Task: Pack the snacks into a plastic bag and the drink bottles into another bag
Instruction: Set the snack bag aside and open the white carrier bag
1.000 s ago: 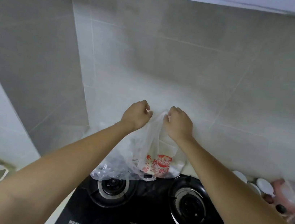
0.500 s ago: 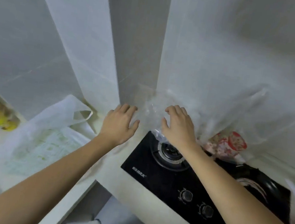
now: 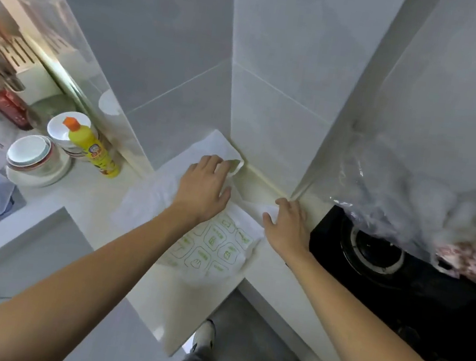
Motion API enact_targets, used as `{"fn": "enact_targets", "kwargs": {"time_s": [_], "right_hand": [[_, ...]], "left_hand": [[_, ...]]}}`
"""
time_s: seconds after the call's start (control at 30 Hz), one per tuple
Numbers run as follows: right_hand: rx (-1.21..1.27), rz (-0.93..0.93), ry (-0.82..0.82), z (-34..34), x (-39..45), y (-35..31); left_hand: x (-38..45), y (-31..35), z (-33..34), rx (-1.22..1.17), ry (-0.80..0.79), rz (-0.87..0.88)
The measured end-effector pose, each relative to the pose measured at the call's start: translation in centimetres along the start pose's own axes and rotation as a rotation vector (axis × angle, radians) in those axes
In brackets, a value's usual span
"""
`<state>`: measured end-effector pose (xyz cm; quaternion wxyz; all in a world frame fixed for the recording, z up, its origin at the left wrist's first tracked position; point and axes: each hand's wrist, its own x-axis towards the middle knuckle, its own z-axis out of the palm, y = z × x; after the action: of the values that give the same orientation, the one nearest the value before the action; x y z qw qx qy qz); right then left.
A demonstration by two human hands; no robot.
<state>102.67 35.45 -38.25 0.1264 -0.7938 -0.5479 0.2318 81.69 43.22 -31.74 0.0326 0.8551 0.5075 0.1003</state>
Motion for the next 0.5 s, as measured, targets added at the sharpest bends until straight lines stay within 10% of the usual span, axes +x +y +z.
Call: {"fn": "enact_targets", "kwargs": {"time_s": [0.3, 0.5], "right_hand": [[0.309, 0.509, -0.129, 3.6, 4.0, 0.7], [0.589, 0.486, 0.049, 4.3, 3.5, -0.1]], "left_hand": [[9.1, -1.3, 4.2, 0.554, -0.412, 0.209], [8.0, -3.6, 5.9, 0.756, -0.528, 0.238]]}}
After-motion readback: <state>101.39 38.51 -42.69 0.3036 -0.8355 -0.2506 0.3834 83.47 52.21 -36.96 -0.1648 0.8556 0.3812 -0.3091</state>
